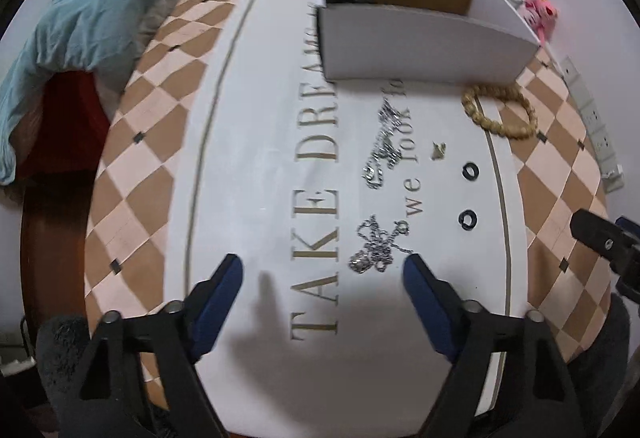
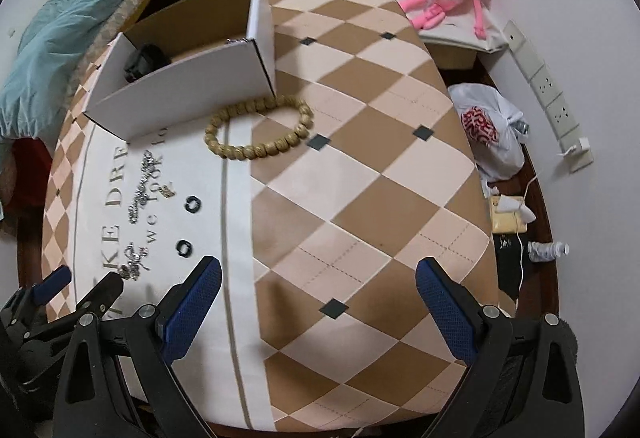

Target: Organize jewelry

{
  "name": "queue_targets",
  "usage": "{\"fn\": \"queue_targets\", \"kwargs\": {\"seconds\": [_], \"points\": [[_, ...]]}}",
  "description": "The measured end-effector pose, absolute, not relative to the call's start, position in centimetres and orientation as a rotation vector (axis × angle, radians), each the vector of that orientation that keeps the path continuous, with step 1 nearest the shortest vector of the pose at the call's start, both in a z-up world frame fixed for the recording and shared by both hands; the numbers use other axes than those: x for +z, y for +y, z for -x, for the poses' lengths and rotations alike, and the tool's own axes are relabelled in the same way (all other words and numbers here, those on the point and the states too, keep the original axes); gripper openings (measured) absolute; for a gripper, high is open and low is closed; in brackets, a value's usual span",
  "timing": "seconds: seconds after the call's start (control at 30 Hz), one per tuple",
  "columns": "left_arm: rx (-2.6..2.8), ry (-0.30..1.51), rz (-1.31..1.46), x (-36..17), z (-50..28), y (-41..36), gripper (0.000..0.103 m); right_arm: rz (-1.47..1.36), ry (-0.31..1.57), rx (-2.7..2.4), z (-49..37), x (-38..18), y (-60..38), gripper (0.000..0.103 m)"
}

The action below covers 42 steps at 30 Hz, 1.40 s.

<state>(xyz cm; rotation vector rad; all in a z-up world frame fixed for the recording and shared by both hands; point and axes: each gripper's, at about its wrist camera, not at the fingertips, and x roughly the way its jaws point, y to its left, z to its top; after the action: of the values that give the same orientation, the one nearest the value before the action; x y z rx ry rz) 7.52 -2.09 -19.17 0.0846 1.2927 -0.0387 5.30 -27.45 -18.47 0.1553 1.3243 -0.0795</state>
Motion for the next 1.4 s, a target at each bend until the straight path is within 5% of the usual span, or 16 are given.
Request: {"fn": "queue_targets", "kwargs": {"seconds": [0.37, 0.73, 0.8, 1.17, 1.27, 1.4], "points": [[-0.123, 1.295, -0.083, -20.2, -8.0, -3.7, 0.012, -0.172, 1.335, -0.085, -6.0, -19.0, -28.1, 0.099], [-0.082, 1.222, 0.027, -15.9, -7.9, 0.8, 0.010, -0.257, 1.309, 0.033, -7.2, -17.3, -26.3, 0.094], [-0.059, 1.209, 0.043, -15.6, -8.4, 2.4, 0.010, -0.276, 1.319, 0.098, -8.0, -17.6, -24.8, 0.081], [0.018, 1.235, 0.065, -17.3, -10.1, 6.2, 0.010, -0.105, 1.298, 0.197, -11.5, -20.9, -16.2, 0.049], [0.016, 1.238, 0.069, -17.5, -10.3, 6.3, 0.010, -0.068, 1.303, 0.206, -11.7, -21.6, -15.2, 0.009], [0.010, 1.237, 0.072, -17.4, -10.4, 6.3, 0.010, -0.028, 1.276, 0.213, -11.4, -21.6, -14.7, 0.000]]}}
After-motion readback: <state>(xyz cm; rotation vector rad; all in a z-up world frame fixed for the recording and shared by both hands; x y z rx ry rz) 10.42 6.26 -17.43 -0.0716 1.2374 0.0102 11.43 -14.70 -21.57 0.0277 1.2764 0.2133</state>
